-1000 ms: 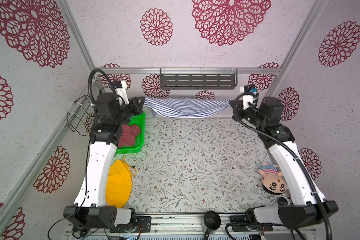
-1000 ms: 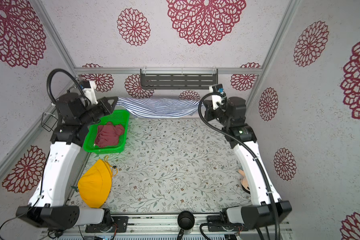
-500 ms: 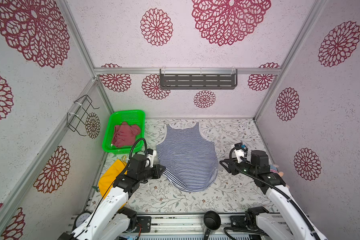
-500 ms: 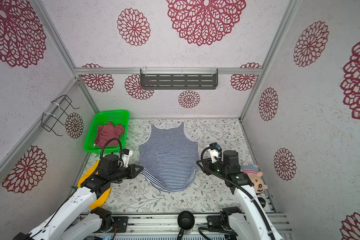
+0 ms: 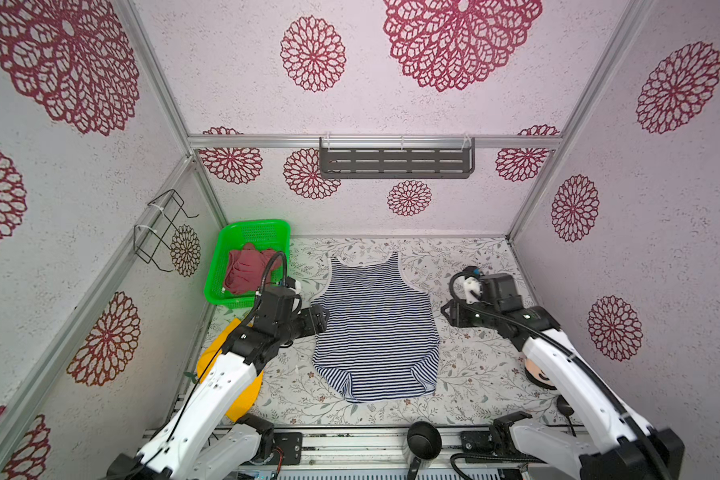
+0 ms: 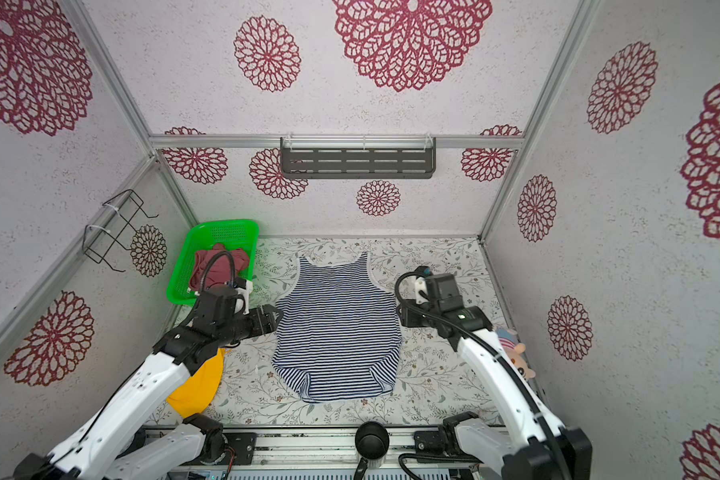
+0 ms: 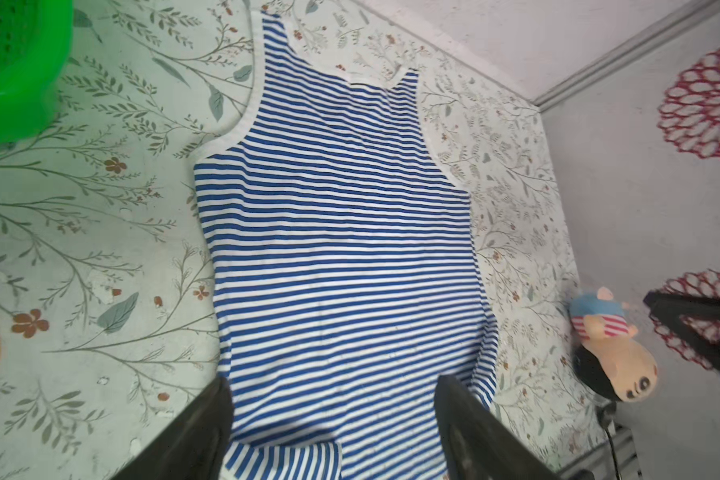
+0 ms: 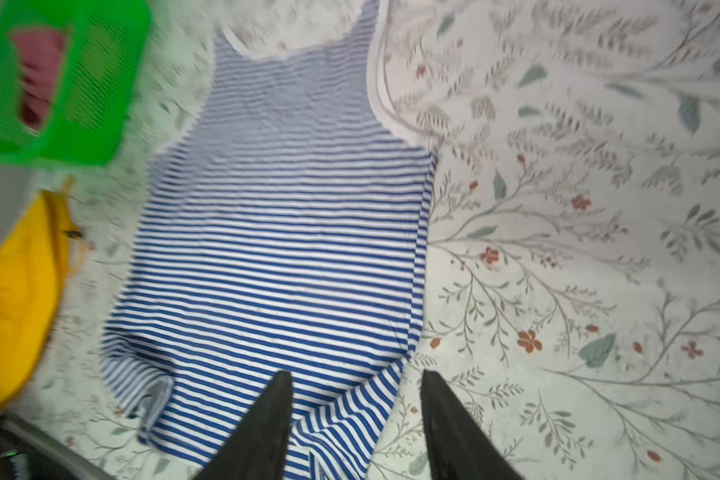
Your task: Fold and stack the tank tops
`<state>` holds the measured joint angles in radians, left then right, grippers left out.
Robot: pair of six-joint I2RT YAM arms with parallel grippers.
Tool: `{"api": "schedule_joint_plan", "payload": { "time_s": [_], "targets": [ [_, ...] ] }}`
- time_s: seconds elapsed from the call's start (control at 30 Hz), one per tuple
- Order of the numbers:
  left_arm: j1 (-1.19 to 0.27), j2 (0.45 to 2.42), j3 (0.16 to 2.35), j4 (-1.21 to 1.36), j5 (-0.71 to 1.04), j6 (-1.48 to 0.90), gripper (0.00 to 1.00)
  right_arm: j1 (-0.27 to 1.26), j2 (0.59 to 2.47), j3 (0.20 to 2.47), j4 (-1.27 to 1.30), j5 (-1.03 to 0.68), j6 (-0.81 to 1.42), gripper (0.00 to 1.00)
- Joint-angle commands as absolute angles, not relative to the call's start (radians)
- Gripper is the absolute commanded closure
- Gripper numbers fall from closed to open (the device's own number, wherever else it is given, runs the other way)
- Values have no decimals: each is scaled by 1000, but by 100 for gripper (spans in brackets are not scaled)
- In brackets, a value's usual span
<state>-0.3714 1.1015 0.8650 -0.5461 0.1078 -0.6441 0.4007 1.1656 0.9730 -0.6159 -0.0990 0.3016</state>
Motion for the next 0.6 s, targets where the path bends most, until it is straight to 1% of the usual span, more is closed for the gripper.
{"api": "schedule_joint_plan", "payload": {
  "time_s": [0.0, 0.1, 0.23, 0.3, 0.37, 0.43, 0.5, 0.57],
  "targets": [
    [-372, 1318, 929, -387, 67, -679, 24, 540, 1263, 991, -641, 100, 437, 57],
    [-392, 1548, 1050, -323, 71, -664, 24, 610, 1357, 970, -572, 114, 505, 57],
    [-402, 1792, 1232, -333, 44, -608, 26, 634, 1440, 915, -495, 119, 557, 58],
    [-400, 1877, 1315, -368, 29, -578, 27, 640, 1464, 898, -486, 119, 569, 59],
    [-399, 1943, 1385, -407, 7, -546, 29, 643, 1471, 874, -467, 120, 580, 63],
    [-390, 2016, 1426, -414, 22, -545, 31, 639, 1482, 851, -452, 138, 587, 67],
    [-385, 2056, 1443, -419, 25, -565, 38, 626, 1510, 832, -431, 163, 585, 68],
    [-381, 2066, 1411, -386, 17, -610, 43, 609, 1534, 813, -402, 200, 581, 70]
  ]
}}
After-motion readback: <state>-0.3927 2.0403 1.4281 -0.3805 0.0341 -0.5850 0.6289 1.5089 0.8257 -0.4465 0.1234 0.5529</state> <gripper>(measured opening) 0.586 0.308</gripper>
